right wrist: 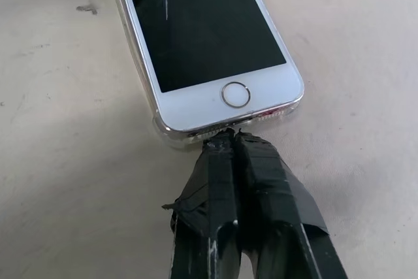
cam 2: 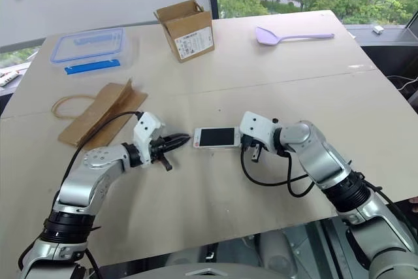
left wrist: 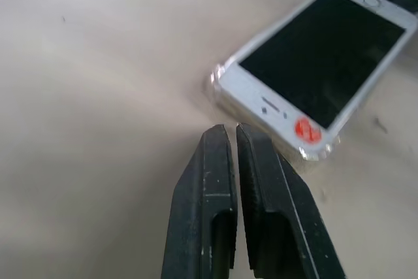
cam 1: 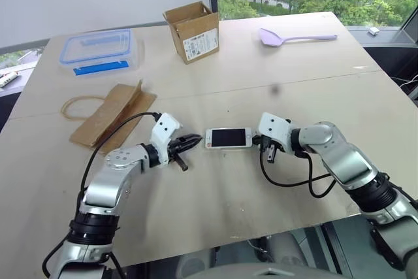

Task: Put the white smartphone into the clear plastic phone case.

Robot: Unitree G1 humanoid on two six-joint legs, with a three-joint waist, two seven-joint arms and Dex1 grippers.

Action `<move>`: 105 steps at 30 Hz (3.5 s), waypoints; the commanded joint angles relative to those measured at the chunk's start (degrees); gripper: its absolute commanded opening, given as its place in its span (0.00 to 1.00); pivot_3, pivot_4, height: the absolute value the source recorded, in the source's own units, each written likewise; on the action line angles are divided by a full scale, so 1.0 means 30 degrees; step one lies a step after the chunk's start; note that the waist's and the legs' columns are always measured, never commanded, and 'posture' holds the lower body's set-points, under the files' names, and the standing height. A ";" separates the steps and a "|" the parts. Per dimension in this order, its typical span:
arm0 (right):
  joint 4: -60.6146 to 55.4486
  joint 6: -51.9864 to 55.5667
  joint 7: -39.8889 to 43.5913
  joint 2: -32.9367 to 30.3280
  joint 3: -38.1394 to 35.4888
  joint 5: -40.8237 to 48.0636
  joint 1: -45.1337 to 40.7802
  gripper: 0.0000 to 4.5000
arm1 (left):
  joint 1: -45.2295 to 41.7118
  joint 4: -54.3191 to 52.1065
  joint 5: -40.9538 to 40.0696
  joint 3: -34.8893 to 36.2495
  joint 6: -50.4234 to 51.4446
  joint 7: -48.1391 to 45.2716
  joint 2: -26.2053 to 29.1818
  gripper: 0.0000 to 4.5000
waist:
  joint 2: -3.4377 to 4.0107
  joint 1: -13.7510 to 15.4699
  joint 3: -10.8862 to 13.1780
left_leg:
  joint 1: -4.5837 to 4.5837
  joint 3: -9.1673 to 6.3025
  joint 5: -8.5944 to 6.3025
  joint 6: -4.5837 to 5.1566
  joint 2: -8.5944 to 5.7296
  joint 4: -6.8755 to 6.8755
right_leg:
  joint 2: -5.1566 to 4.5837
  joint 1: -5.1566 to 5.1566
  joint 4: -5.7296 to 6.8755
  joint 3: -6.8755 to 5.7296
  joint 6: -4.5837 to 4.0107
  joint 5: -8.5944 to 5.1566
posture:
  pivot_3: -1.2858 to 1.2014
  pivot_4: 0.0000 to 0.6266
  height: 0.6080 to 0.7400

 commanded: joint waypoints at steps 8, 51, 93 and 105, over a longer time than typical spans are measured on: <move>0.0337 -0.1347 0.0614 0.1101 0.0794 -0.0340 -0.0957 0.00 | 0.0328 0.1265 0.0764 -0.0787 -0.1658 -0.0358 -0.0465 0.04 | -0.0001 0.0036 -0.0003 | 0.0008 0.0021 0.0001 -0.0001 -0.0004 0.0002 | -0.0003 0.0009 0.0000 0.0001 -0.0002 0.0001 | 0.52 0.24 1.00; -0.1778 -0.1028 0.0133 0.0811 -0.2481 0.2584 0.0864 0.00 | -0.1692 0.2389 -0.0238 -0.1709 -0.1983 -0.2887 -0.1109 0.04 | -0.0002 0.0057 -0.0009 | 0.0054 0.0034 0.0000 0.0001 -0.0003 0.0001 | 0.0004 0.0061 0.0001 0.0008 -0.0001 -0.0001 | 0.52 0.24 1.00; 0.6061 -0.1134 0.2234 0.1461 0.2952 -0.1117 -0.0178 0.00 | -0.1127 0.0047 -0.0388 -0.1529 0.0236 -0.1327 -0.1180 0.04 | -0.0048 0.0035 -0.0536 | 0.0363 -0.0014 -0.0003 0.0003 0.0004 -0.0015 | 0.0002 0.0331 0.0003 0.0007 0.0003 -0.0102 | 0.52 0.24 1.00; 0.6747 -0.0548 0.2444 0.1848 0.3405 -0.1546 0.0108 0.00 | -0.1024 -0.0232 -0.0416 -0.1501 0.0605 -0.1194 -0.1161 0.04 | -0.0052 0.0020 -0.0604 | 0.0464 -0.0016 -0.0006 0.0001 0.0013 -0.0037 | -0.0007 0.0398 -0.0009 0.0009 0.0006 -0.0108 | 0.52 0.24 1.00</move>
